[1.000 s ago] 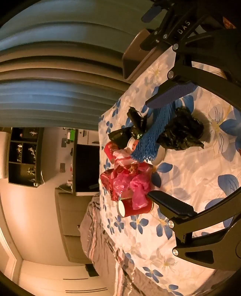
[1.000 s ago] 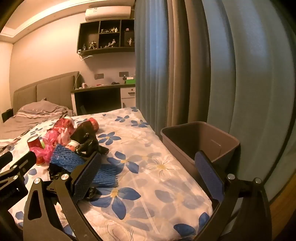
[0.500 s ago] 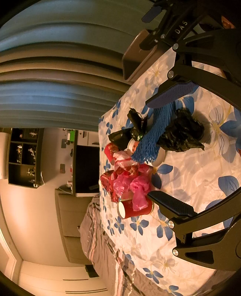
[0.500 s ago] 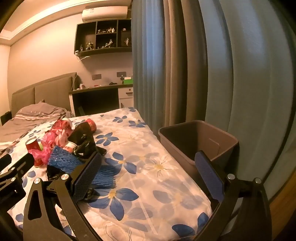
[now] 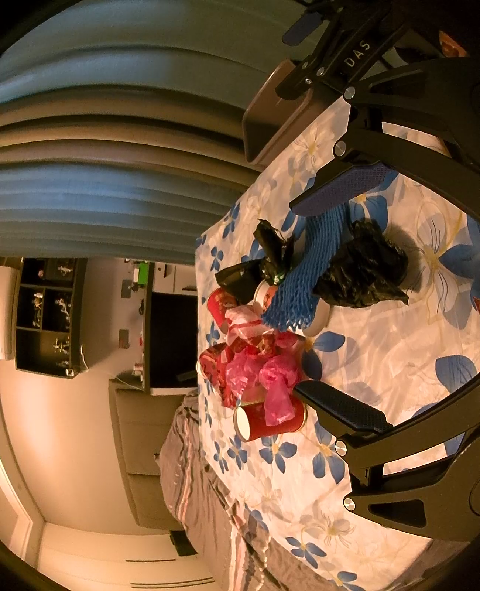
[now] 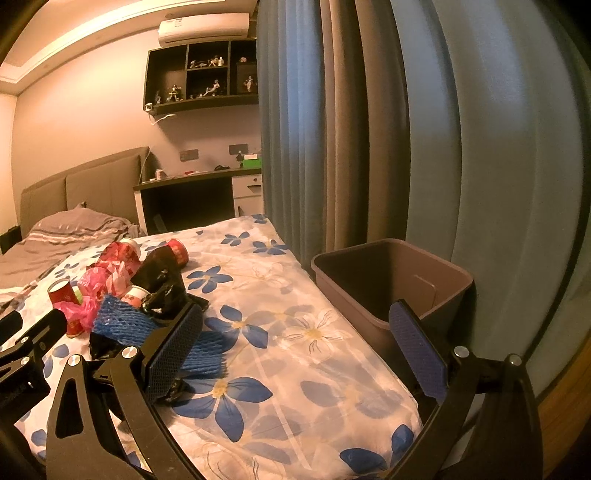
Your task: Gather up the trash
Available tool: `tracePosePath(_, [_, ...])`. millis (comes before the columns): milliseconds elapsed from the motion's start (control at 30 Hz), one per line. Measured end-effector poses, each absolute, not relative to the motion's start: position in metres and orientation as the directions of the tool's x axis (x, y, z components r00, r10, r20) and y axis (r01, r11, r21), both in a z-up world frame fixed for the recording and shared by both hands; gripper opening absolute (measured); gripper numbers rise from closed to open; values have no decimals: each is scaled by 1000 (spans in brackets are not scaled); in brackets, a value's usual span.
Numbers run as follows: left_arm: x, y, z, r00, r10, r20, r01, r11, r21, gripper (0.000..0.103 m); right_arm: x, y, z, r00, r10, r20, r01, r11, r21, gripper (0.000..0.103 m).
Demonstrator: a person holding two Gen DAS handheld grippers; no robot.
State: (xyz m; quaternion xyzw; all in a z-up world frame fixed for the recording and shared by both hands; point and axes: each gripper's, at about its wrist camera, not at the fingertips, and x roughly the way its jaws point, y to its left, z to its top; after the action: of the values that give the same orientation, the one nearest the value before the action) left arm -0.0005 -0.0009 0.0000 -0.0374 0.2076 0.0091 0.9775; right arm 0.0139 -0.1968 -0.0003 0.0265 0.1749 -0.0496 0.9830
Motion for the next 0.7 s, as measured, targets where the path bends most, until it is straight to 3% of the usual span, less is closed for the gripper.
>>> tracePosePath(700, [0,-1,0,913,3,-409,-34,997,-68,89,16,-202,-1,932,-94,-349,118,992,46,98])
